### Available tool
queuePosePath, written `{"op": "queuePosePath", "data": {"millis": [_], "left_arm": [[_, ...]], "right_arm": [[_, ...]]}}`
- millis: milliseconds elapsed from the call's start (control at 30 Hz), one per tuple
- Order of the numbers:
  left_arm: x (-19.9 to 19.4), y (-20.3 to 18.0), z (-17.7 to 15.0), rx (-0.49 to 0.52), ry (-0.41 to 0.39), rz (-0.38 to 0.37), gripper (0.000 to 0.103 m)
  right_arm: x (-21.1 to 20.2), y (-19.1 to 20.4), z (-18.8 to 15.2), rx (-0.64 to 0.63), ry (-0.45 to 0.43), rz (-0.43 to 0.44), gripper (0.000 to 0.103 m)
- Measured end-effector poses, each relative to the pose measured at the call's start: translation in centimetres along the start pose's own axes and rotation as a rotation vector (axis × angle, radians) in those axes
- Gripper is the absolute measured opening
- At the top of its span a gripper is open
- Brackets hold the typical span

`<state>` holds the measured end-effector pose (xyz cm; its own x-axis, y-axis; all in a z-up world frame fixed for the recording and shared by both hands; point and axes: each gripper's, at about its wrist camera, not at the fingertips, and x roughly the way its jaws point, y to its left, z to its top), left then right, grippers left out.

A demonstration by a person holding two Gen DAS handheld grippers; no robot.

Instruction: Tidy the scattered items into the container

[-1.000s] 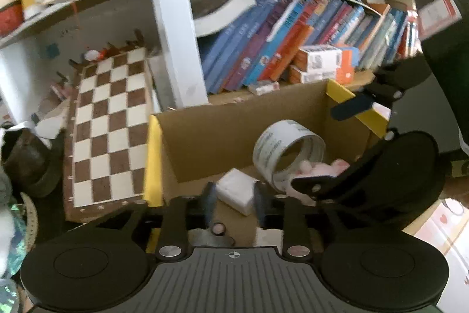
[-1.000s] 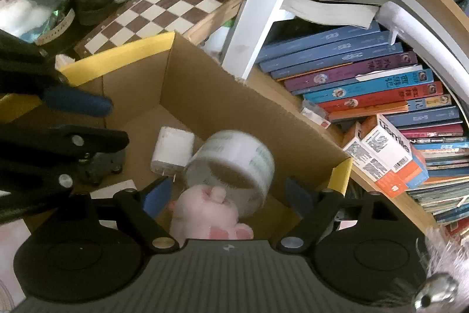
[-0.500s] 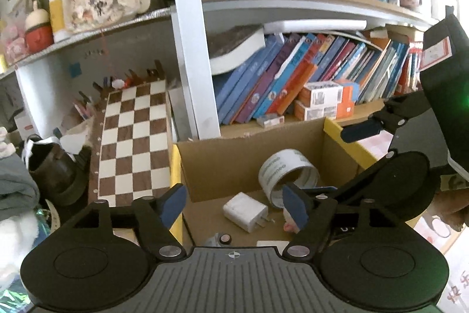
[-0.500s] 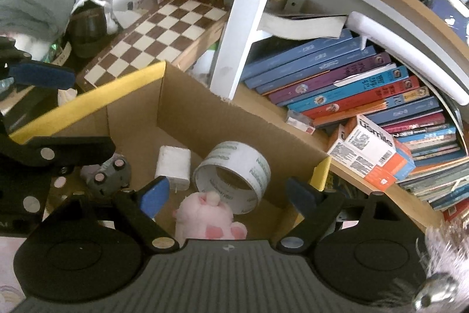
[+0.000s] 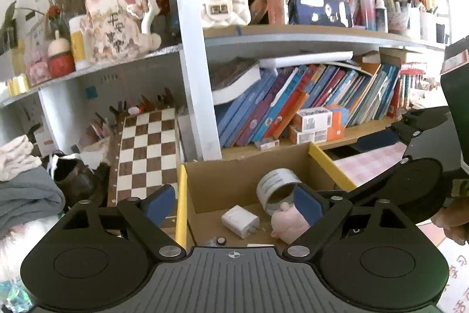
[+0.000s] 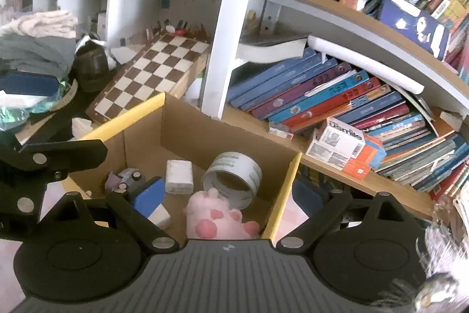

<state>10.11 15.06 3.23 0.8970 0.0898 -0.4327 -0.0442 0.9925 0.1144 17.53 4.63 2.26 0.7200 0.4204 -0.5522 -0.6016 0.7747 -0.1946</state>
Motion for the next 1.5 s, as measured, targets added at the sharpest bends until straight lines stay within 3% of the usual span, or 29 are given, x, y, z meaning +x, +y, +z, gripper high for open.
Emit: {"op": "queuePosePath", "data": {"millis": [733, 1500], "left_arm": [[-5.7, -2.8, -0.8, -0.003, -0.033, 0.029, 0.097], [-6.9, -5.4, -2.7, -0.053, 0.001, 0.014, 0.098]], "right_arm": [[-6.4, -0.8, -3.2, 0.081, -0.038, -0.038, 0.097], [-11.0, -2.6, -9.9, 0.239, 0.013, -0.148, 0.101]]}}
